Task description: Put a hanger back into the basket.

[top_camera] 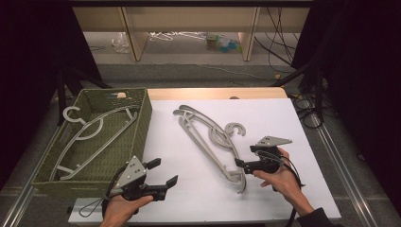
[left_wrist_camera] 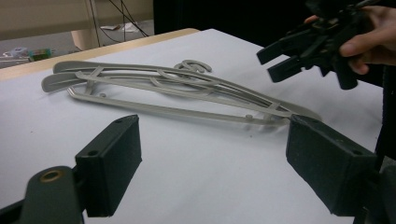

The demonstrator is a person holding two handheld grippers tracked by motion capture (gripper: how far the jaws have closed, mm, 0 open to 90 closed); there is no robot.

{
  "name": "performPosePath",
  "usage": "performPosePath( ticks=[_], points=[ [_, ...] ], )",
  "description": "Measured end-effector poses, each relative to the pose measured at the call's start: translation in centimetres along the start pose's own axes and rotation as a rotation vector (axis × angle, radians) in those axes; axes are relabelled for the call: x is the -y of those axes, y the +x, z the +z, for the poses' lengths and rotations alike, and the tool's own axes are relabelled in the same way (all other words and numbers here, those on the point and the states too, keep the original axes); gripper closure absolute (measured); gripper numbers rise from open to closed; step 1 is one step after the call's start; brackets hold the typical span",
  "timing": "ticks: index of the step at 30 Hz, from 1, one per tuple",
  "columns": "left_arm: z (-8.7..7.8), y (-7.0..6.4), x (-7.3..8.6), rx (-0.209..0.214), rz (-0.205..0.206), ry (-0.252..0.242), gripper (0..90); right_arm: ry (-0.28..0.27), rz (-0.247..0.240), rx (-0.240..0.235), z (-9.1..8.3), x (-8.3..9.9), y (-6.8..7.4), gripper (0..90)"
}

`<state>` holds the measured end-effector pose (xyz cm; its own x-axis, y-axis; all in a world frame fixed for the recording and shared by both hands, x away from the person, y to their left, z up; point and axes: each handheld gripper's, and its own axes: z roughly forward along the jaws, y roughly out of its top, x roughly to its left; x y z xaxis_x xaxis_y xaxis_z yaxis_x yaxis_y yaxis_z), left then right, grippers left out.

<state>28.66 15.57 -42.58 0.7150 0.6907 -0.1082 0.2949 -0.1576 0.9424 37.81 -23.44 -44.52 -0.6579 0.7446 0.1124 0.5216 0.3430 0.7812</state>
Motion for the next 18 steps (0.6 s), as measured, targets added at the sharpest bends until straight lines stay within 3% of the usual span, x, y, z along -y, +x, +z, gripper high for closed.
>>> performPosePath(
  ticks=[1, 2, 3, 11, 14, 16, 18],
  points=[
    [0.0, 0.0, 0.0, 0.0, 0.0, 0.0, 18.1, 0.005, -0.001, 0.007, 0.5, 0.0, -0.3, 18.6],
    [-0.1, 0.0, -0.1, -0.001, 0.036, -0.002, 18.1, 0.02, 0.015, 0.014, 0.8, -0.1, -0.5, 21.2],
    [-0.1, -0.3, 0.0, 0.001, 0.011, 0.001, 18.3, 0.03, 0.017, 0.017, 1.1, -0.2, -0.6, 24.0],
    [0.1, -0.5, 0.2, 0.011, 0.02, 0.015, 18.3, 0.101, 0.027, 0.038, 3.1, -1.2, -1.1, 36.3],
    [0.1, -0.5, 0.2, 0.013, 0.021, 0.017, 18.4, 0.082, 0.023, 0.04, 4.1, -1.3, -1.3, 40.0],
    [0.1, -0.6, 0.2, 0.018, 0.018, 0.017, 18.6, 0.155, 0.047, 0.034, 5.2, -1.5, -1.3, 44.0],
    [0.1, -0.6, 0.2, 0.018, 0.019, 0.017, 18.8, 0.144, 0.022, 0.036, 5.9, -1.7, -1.5, 46.3]
  ],
)
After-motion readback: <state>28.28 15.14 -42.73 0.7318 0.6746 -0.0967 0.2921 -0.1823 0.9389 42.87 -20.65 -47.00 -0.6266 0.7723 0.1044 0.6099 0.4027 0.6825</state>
